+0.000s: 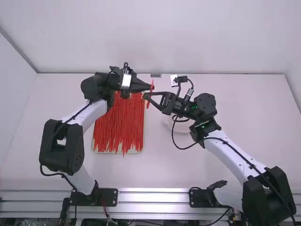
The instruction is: Fasten the cable tie
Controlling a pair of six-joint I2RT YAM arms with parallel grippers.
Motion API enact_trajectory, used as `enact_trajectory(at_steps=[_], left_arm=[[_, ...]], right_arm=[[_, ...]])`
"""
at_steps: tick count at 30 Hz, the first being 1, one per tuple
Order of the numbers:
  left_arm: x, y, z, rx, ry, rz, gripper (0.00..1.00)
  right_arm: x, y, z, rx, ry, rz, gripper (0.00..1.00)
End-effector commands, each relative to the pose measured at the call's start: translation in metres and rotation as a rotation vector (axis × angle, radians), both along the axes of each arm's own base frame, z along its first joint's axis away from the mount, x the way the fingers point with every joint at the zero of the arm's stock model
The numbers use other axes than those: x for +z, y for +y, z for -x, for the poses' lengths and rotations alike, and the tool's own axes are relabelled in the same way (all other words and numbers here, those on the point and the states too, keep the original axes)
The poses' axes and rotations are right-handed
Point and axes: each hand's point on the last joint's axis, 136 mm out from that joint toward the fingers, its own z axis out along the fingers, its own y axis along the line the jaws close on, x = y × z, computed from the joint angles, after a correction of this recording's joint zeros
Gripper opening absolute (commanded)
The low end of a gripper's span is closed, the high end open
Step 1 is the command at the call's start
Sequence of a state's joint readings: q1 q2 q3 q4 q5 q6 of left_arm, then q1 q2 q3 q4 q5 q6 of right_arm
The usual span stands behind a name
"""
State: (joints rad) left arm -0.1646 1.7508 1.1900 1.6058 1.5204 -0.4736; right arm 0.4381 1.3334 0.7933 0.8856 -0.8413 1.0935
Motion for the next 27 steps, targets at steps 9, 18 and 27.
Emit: enact_trajectory(at_steps=[9,18,27], left_arm=[[-0.015,-0.006,0.014,-0.050,-0.012,-0.035,0.01],[-0.021,-0.007,0.015,-0.051,-0.016,-0.034,0.01],[-0.016,-0.006,0.019,-0.052,-0.029,-0.032,0.01]], right_arm=[[0.007,-0.017,-0.015,-0.069,-0.006,-0.037,0.00],[0.011,-0.017,-0.015,-0.072,-0.016,-0.050,0.00],[0.011,-0.023,-0.019,-0.086,-0.010,-0.049,0.00]])
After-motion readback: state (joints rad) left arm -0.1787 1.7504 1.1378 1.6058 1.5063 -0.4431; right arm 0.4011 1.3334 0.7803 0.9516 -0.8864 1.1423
